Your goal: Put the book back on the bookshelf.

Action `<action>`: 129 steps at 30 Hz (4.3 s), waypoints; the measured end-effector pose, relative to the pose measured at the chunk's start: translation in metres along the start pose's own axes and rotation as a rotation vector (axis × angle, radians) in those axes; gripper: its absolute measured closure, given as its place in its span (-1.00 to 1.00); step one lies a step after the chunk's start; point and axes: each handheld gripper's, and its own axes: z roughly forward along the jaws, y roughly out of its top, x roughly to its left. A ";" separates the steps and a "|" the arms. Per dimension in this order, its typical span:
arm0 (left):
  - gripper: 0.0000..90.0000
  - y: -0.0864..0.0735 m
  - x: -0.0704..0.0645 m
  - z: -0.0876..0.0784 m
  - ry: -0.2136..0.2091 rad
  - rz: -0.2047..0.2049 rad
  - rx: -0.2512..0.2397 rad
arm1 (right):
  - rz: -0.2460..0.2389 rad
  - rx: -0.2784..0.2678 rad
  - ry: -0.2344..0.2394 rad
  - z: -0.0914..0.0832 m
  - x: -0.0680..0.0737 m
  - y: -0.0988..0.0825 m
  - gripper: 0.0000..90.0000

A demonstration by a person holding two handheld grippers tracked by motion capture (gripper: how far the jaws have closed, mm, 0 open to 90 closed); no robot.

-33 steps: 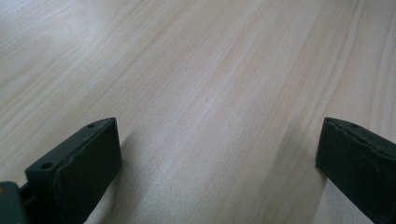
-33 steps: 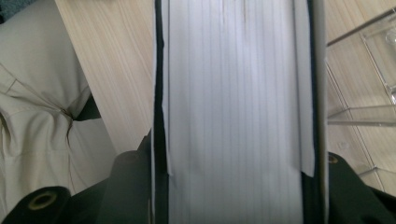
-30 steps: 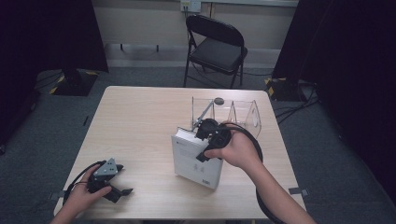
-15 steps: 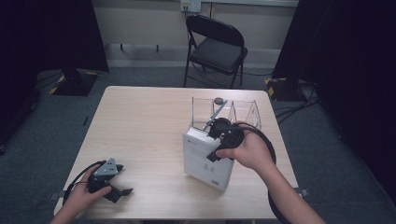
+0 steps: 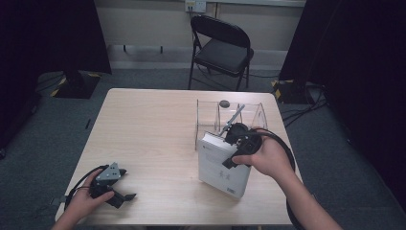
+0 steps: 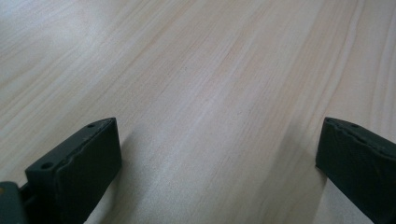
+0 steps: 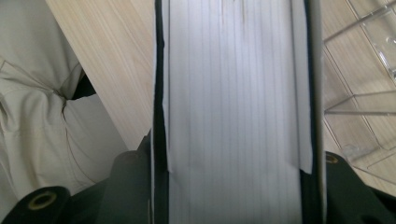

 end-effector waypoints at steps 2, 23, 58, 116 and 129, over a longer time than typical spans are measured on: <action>-1.00 0.000 0.000 0.000 0.000 0.000 0.000 | 0.013 -0.002 -0.002 -0.002 -0.002 -0.004 0.16; -1.00 0.000 0.000 0.000 0.001 -0.001 -0.004 | 0.100 -0.014 -0.029 -0.013 -0.019 -0.035 0.16; -1.00 0.000 0.000 0.000 -0.002 0.003 -0.004 | 0.263 -0.030 -0.080 -0.032 -0.046 -0.081 0.16; -1.00 0.000 0.001 0.000 -0.001 0.003 0.006 | 0.558 -0.037 -0.204 -0.035 -0.090 -0.070 0.16; -1.00 0.001 0.001 0.000 -0.001 0.005 0.006 | 0.583 -0.042 -0.216 -0.031 -0.095 -0.055 0.17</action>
